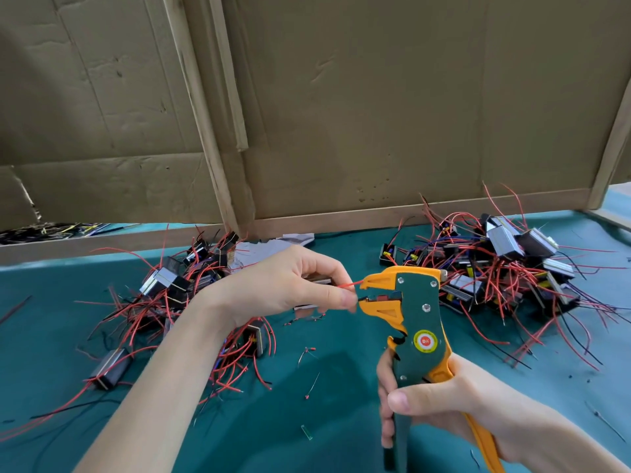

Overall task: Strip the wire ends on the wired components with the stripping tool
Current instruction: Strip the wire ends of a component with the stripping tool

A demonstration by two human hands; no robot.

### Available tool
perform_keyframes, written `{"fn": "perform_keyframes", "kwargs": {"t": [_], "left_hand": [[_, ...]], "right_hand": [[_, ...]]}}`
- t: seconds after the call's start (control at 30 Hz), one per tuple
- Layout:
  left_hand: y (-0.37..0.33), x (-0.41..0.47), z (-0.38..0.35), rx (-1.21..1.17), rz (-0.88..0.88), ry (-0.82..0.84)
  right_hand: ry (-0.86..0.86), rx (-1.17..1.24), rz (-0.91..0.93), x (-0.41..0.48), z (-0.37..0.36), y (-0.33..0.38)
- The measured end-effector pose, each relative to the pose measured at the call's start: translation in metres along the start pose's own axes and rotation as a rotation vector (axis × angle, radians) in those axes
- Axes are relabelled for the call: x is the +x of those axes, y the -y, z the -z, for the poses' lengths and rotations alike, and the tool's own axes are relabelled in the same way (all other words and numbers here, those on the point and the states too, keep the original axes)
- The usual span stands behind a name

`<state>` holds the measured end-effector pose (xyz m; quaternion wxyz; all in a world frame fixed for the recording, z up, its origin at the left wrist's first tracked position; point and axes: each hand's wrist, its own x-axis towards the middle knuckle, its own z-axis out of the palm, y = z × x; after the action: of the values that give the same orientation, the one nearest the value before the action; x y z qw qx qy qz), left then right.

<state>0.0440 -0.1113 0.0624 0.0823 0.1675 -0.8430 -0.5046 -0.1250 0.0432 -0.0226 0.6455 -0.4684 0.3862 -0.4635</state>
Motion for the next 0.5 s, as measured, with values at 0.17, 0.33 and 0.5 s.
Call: {"fn": "perform_keyframes", "kwargs": {"t": [0.17, 0.33, 0.5], "left_hand": [[0.002, 0.0, 0.002, -0.001, 0.008, 0.042], [0.004, 0.0, 0.002, 0.0, 0.034, 0.055], [0.009, -0.001, 0.003, -0.042, 0.047, 0.041]], "right_hand": [[0.02, -0.081, -0.017, -0.004, 0.004, 0.0], [-0.03, -0.074, -0.057, -0.005, -0.002, 0.004], [-0.118, -0.005, -0.08, -0.002, -0.01, 0.0]]}}
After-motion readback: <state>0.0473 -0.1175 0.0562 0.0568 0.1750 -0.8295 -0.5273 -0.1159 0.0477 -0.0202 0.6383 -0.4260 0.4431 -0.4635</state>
